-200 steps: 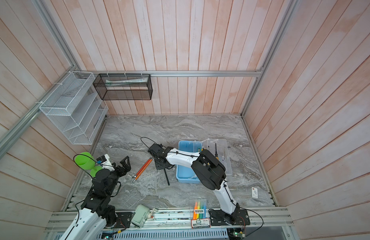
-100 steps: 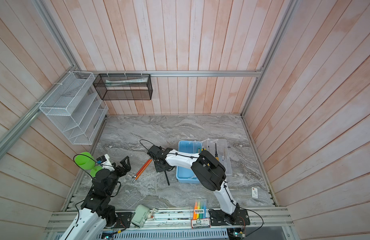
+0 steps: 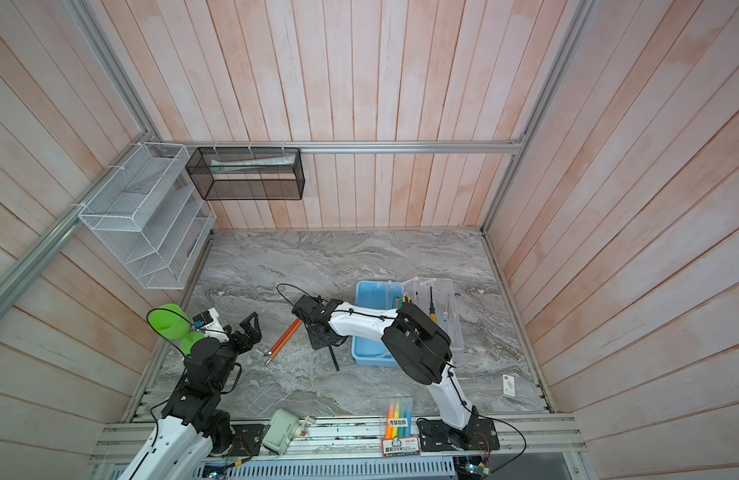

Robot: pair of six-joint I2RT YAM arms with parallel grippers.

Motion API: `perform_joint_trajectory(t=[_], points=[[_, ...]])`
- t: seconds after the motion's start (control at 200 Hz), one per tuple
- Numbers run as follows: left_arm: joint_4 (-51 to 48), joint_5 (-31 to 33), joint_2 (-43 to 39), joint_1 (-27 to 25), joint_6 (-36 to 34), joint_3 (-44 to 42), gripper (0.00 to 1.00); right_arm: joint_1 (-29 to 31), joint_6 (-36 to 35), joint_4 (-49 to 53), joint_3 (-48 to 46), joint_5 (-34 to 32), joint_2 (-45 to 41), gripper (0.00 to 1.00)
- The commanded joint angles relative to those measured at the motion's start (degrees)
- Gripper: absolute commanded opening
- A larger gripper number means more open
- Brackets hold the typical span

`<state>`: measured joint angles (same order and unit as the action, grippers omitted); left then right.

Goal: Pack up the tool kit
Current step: 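Carry the black hex key over the blue box with the right gripper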

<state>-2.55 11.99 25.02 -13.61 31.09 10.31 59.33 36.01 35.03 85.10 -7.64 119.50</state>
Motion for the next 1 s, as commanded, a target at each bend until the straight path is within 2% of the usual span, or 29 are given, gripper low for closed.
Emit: perform_joint_trajectory(t=[0.0,0.3,0.535,0.995], points=[[1.1,-0.8,0.1,0.2,-0.8,-0.8,1.0,0.2,0.9,6.2,-1.8,0.2,2.0,0.0],[1.1,-0.8,0.1,0.3,-0.9,-0.7,1.0,-0.1,1.3,7.1,0.6,-0.7,-4.5,0.0],[1.1,-0.8,0.1,0.2,-0.9,-0.8,1.0,-0.5,2.4,7.6,-0.9,-1.2,-10.1,0.0],[1.2,-0.8,0.1,0.3,-0.9,-0.8,1.0,-3.8,7.1,13.6,-4.2,-8.2,-22.0,0.0]])
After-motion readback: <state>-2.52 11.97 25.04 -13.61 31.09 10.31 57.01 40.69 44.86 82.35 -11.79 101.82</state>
